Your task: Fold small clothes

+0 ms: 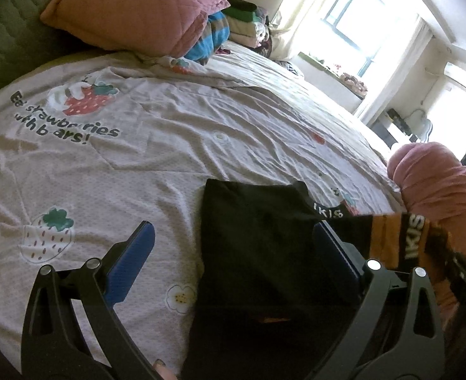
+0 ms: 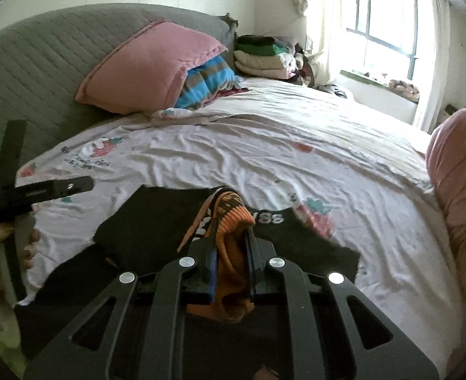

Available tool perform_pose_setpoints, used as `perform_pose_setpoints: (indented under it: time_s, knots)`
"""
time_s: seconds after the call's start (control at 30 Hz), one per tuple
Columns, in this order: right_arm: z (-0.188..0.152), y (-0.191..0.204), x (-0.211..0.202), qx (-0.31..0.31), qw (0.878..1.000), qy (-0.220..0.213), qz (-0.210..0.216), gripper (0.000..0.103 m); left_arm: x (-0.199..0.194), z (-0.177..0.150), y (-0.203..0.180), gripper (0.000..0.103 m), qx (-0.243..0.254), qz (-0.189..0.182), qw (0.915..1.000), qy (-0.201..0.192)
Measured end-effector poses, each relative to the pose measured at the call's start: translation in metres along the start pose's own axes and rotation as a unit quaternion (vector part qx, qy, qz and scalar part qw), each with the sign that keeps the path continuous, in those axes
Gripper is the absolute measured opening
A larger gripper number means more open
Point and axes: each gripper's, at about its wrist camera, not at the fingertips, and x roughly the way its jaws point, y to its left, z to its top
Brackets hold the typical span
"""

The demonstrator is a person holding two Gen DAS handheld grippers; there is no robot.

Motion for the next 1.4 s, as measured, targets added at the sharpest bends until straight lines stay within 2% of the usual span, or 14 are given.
perform_pose_setpoints:
  time_s: [0.23, 0.43, 1.07, 1.2, 1.4]
  knots:
    - [-0.020, -0.023, 0.027, 0.016, 0.999, 0.032, -0.037, 0.013, 0.013, -0.004, -0.023, 0.093, 0.043, 0.007, 0.9989, 0.017]
    - [-0.043, -0.035, 0.042, 0.047, 0.996, 0.054, -0.047, 0.013, 0.030, -0.016, -0.044, 0.093, 0.088, 0.018, 0.9953, 0.036]
    - [-0.060, -0.045, 0.049, 0.076, 0.992, 0.064, -0.073, 0.019, 0.046, -0.041, -0.079, 0.093, 0.165, 0.021, 0.9843, 0.057]
    - [-0.063, -0.052, 0.045, 0.090, 0.990, 0.059, -0.088, 0.020, 0.044, -0.043, -0.083, 0.093, 0.172, 0.017, 0.9834, 0.054]
    - [-0.070, -0.057, 0.042, 0.105, 0.989, 0.064, -0.083, 0.022, 0.048, -0.044, -0.081, 0.093, 0.159, 0.013, 0.9850, 0.065]
